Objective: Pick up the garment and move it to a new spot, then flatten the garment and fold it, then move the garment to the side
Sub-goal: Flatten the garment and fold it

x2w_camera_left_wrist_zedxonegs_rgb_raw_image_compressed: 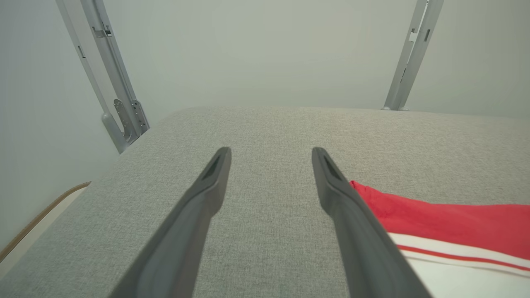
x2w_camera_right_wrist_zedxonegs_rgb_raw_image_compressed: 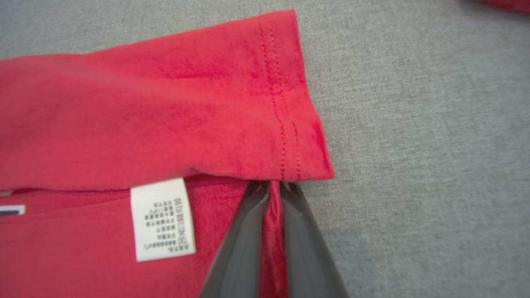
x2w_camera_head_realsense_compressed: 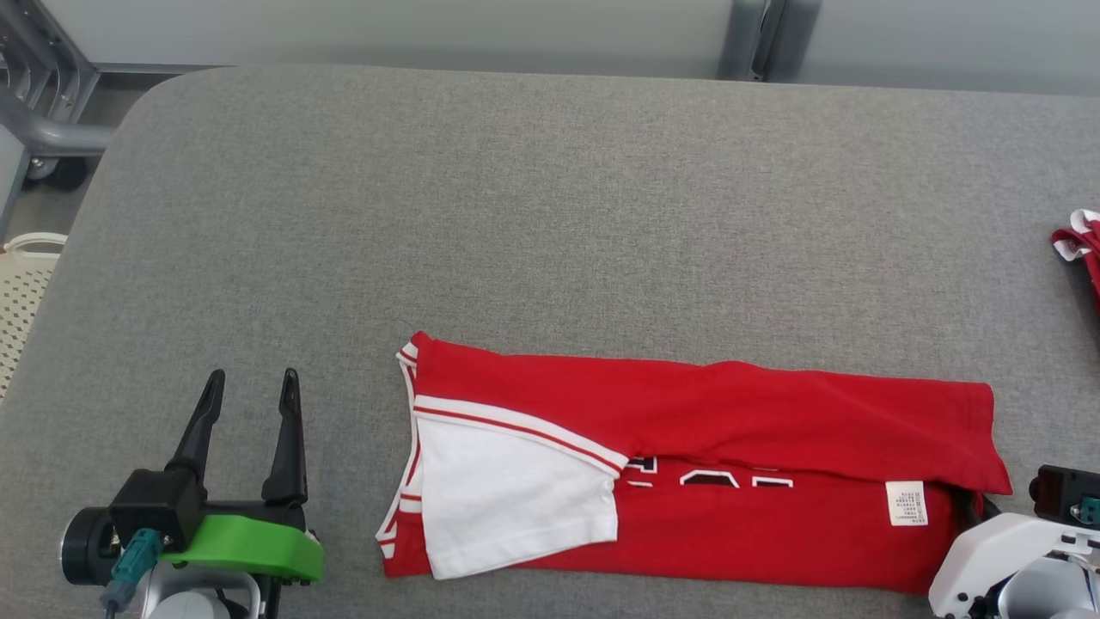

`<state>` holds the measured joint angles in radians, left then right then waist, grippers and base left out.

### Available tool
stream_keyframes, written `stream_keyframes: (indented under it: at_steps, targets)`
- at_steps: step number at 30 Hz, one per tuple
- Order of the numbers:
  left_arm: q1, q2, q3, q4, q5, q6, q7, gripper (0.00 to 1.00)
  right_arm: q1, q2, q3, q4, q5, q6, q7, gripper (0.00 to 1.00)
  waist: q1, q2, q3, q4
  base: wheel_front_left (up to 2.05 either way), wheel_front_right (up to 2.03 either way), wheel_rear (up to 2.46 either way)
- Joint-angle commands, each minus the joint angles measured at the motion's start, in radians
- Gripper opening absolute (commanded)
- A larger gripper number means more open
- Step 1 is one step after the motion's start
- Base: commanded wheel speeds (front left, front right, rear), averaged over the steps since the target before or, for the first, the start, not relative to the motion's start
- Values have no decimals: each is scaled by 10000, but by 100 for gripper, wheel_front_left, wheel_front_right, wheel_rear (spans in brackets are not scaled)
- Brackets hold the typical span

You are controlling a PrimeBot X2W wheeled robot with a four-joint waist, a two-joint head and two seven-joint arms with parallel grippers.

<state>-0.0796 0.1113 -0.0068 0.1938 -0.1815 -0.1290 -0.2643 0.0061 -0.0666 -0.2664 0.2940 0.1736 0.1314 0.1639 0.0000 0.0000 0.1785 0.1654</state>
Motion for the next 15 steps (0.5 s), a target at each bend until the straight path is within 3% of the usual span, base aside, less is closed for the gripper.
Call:
stream_keyframes:
  at_steps: [1,11,13,15]
  targets:
    - [-160,65,2,-5,-16,-25,-6,100,22,26,-9,250,31,-16,155,0,0,0,-3,3,0,0,0]
    - [-30,22,62,-81,-56,-25,-6,100,-60,41,-275,191,-281,-28,303,0,0,0,-60,-34,0,0,0]
    - [-16,17,46,-84,-60,-25,-6,100,24,55,-218,108,-279,-28,456,100,0,0,-75,-49,0,0,0]
    - [-12,6,14,-79,-68,-25,-6,100,191,83,-197,-32,-189,-19,546,100,0,0,-96,-60,0,0,0]
